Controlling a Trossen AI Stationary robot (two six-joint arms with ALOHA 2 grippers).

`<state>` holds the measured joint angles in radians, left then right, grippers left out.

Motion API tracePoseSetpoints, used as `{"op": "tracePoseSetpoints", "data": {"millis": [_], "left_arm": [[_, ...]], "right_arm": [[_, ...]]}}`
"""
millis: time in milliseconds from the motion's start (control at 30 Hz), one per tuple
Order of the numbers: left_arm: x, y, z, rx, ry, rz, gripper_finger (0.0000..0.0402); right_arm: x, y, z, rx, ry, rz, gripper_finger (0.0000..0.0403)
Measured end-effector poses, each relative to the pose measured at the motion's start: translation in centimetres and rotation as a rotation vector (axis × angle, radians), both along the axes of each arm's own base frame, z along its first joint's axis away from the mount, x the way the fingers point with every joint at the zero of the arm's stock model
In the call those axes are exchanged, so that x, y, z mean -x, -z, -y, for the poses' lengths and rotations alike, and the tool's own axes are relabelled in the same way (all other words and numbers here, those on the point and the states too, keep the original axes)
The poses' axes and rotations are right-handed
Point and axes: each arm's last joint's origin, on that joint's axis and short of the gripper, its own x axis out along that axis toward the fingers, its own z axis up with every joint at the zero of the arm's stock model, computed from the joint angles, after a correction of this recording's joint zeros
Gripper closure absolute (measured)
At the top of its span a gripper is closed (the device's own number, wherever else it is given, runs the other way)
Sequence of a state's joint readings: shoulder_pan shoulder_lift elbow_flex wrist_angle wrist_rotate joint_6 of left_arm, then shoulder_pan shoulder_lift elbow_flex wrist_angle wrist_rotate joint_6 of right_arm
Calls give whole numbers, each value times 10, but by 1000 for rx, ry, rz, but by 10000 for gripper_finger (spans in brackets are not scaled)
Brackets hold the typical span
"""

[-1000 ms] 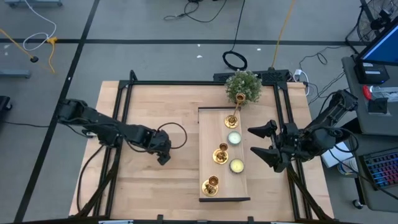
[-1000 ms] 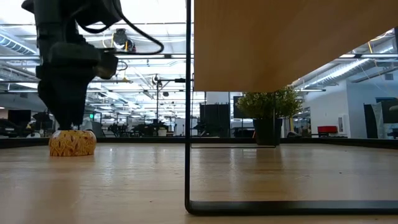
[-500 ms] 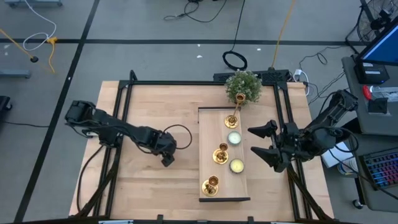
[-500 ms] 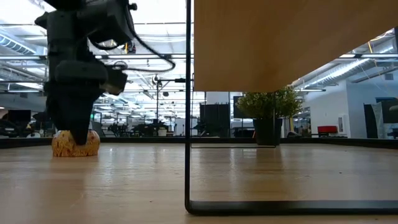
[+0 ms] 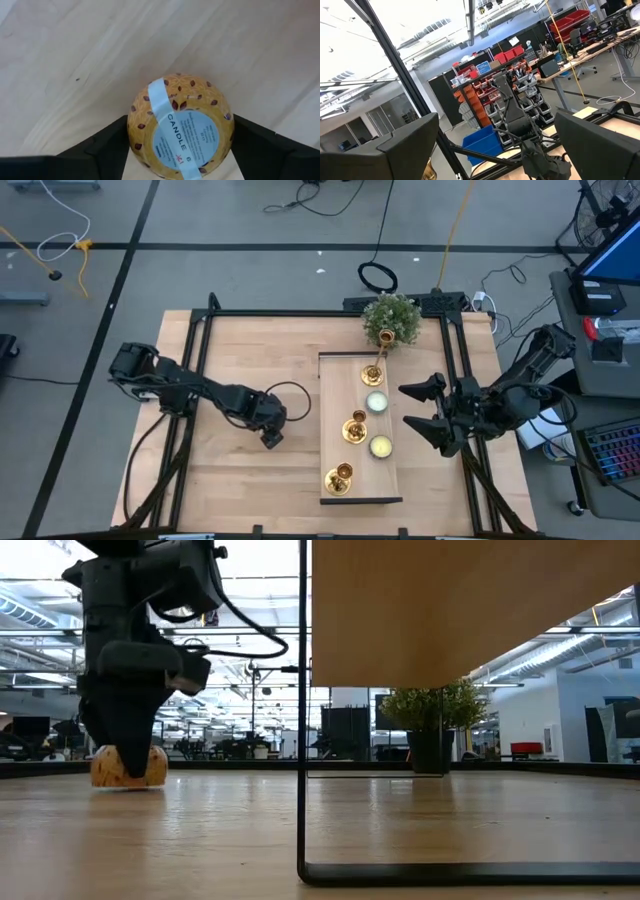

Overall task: Pick & Place candle stick holders
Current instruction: Put the orange patterned scented candle on the shelf

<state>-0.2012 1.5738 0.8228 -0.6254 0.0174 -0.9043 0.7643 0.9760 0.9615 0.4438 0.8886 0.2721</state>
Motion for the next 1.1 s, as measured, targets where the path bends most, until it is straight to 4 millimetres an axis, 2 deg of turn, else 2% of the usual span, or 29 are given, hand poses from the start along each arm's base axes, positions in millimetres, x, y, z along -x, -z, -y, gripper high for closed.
{"op": "tracePoseSetpoints", "data": {"millis": [167, 333, 433, 533, 700, 867, 1000, 1100], "left_arm": [[-7, -13, 1, -3, 3, 39, 111], [-6, -48, 1, -6, -20, 121, 111], [2, -85, -1, -7, -75, 225, 111], [18, -129, -7, -10, -155, 412, 111], [58, -209, -17, -11, -291, 957, 111], [92, -266, -21, -132, -254, 1426, 111], [90, -293, -18, -306, -141, 1549, 111], [65, -312, -9, -488, -16, 1520, 111]], "right_arm": [[0, 0, 0, 3, 1, 0, 9], [0, 0, 0, 3, 1, 0, 9], [0, -2, 0, -3, 2, 13, 9], [2, -6, 2, 0, 10, 47, 9], [6, -16, 5, -9, 35, 128, 9], [7, -26, 11, -189, -83, 285, 9], [-1, -26, 16, -372, -203, 350, 9], [-11, -22, 18, -505, -234, 353, 9]]}}
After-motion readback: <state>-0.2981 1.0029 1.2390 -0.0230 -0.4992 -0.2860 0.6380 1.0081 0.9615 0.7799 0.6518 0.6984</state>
